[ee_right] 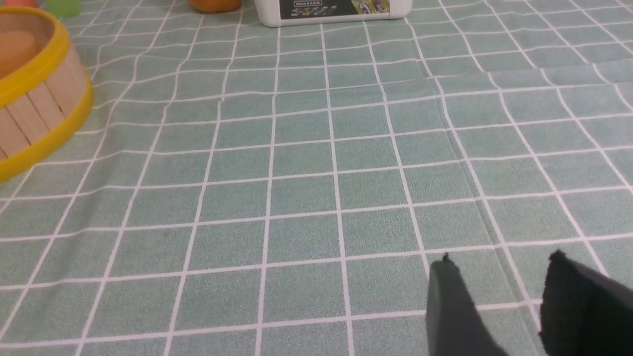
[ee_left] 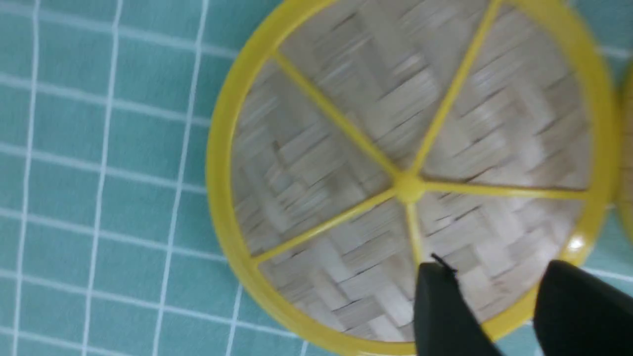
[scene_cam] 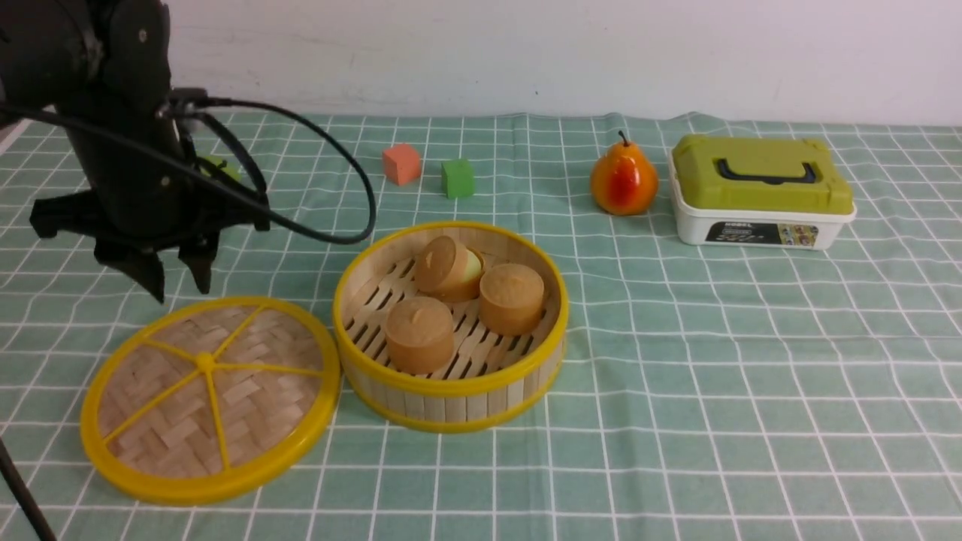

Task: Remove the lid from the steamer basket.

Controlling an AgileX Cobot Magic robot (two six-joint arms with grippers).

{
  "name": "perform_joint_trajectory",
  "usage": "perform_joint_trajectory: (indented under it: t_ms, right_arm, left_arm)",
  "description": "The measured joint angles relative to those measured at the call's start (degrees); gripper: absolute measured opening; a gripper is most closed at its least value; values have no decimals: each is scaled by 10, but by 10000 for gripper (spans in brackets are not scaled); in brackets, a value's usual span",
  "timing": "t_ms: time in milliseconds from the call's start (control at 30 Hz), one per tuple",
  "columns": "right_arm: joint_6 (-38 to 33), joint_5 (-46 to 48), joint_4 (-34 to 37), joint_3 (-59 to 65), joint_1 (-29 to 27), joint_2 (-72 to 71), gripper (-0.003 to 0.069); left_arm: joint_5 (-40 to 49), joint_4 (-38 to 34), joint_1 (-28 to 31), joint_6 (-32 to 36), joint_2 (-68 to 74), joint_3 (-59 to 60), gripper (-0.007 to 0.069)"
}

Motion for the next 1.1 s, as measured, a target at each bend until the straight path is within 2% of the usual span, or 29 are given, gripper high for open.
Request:
perform_joint_trajectory:
  t_ms: [33, 67, 133, 200, 433, 567, 600, 633, 733, 900, 1100]
  right_arm:
    - [0, 0, 0, 0, 0, 0, 242]
    - [0, 0, 0, 0, 0, 0, 242]
    - [0, 0, 0, 0, 0, 0, 242]
    - [0, 0, 0, 0, 0, 0, 242]
    - [0, 0, 0, 0, 0, 0, 242]
    - [0, 0, 0, 0, 0, 0, 242]
    - [0, 0, 0, 0, 0, 0, 242]
    - [0, 0, 0, 0, 0, 0, 242]
    - [0, 0, 0, 0, 0, 0, 242]
    - [0, 0, 0, 0, 0, 0, 242]
    - [0, 0, 0, 0, 0, 0, 242]
  left_arm:
    - [0, -2, 0, 2, -2, -1, 203]
    - [2, -23, 0, 19, -22, -3, 120]
    - [8, -51, 0, 42, -58, 1, 29]
    - [9, -67, 0, 61, -92, 14, -13]
    - [15, -98, 0, 86, -260, 114, -13]
    - [0, -108, 0, 91, -398, 232, -13]
    - [-52, -124, 0, 92, -475, 309, -13]
    - [-66, -128, 0, 92, -483, 317, -13]
    - [-183, -170, 0, 93, -623, 459, -13]
    - [-326, -202, 0, 93, -817, 631, -13]
    - [-388, -203, 0, 93, -995, 740, -13]
